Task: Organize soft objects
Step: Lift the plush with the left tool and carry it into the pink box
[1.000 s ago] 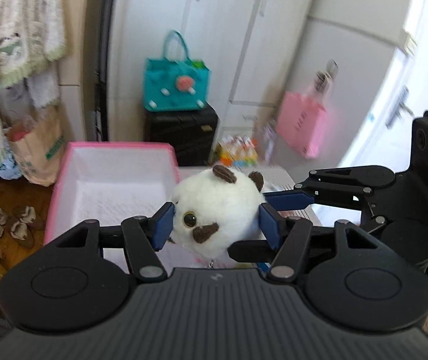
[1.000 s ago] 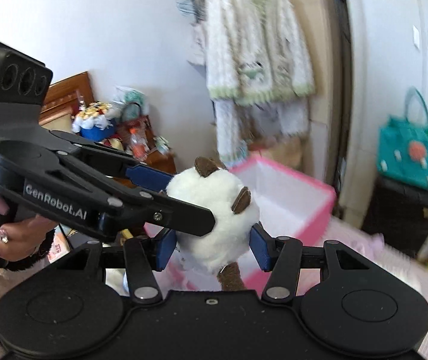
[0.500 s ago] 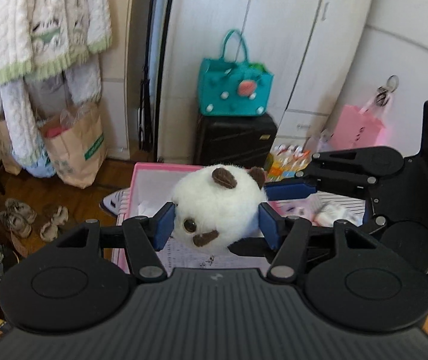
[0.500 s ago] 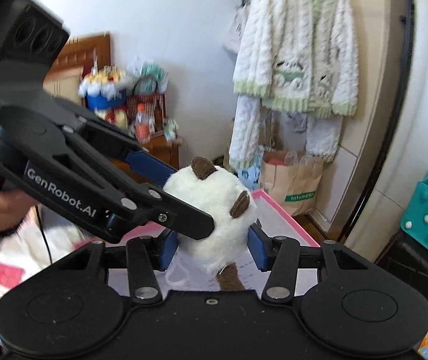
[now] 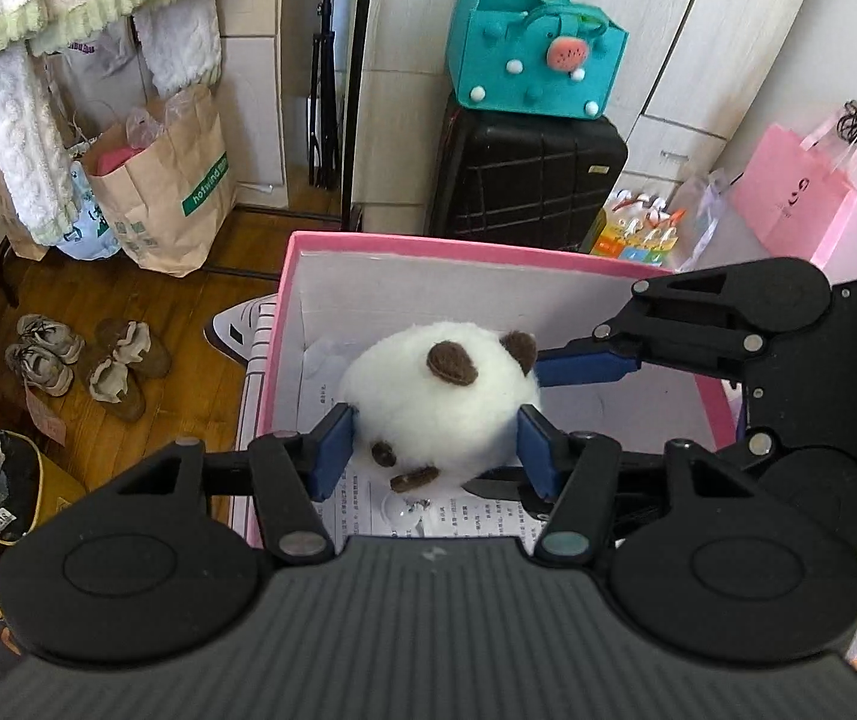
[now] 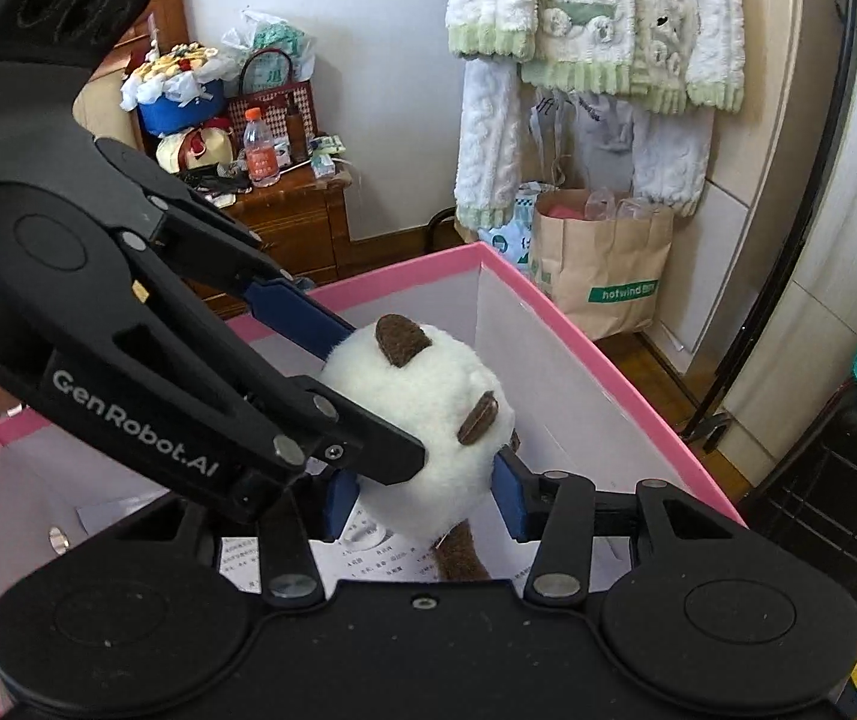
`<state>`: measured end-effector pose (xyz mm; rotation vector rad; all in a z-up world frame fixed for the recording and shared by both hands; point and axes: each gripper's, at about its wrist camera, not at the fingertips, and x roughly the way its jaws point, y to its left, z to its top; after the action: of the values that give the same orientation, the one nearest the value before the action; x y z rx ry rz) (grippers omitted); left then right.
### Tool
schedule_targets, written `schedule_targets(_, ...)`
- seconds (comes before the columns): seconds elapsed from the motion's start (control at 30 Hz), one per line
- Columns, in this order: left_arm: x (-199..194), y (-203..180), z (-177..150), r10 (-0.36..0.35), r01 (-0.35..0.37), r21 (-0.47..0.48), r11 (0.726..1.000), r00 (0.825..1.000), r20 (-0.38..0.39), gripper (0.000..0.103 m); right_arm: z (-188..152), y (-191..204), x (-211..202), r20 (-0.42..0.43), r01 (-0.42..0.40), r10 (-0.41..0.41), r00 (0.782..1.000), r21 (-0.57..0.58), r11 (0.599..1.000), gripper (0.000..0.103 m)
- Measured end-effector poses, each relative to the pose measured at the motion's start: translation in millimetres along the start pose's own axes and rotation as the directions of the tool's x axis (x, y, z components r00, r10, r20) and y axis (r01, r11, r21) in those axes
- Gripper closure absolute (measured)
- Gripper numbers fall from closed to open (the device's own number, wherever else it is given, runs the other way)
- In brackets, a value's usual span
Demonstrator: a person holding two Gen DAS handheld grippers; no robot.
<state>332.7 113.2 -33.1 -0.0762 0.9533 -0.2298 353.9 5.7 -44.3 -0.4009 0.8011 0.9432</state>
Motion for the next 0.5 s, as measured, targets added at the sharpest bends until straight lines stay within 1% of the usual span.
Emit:
schedule_targets(0.13, 8, -6, 7, 0.027, -0.027, 0.022, 0.999, 1.0, -0.007, 0.047, 1, -6, 5, -0.017, 0.011, -0.011, 1.0, -0.021, 1.0, 0.051)
schedule_targets(0.23, 13, -8, 8, 0.036, -0.036, 0.003, 0.999, 0.999, -0.017, 0.053, 4, -6, 14, -0.048, 0.031, -0.034, 0.998, -0.067, 0.997, 0.051)
schedule_targets(0.33, 9, -11, 1, 0.056, -0.056, -0.006, 0.998, 0.998, 0.028, 0.056, 2, -7, 16, -0.051, 0.023, -0.028, 0.998, -0.086, 0.996, 0.051)
schedule_targets(0.43, 11, -8, -1, 0.052, -0.051, -0.042, 0.998, 0.998, 0.023, 0.065, 4, -9, 22, -0.091, 0.019, -0.027, 0.996, -0.087, 0.996, 0.051)
schedule_targets(0.47, 11, -7, 0, 0.056, -0.055, -0.046, 0.997, 0.998, 0.027, 0.073, 5, -9, 24, -0.1, 0.022, -0.032, 0.994, -0.093, 0.995, 0.051)
schedule_targets(0.5, 11, -6, 0, 0.055, -0.053, -0.05, 0.997, 0.998, 0.027, 0.077, 6, -8, 26, -0.114, 0.029, -0.04, 0.993, -0.099, 0.995, 0.052)
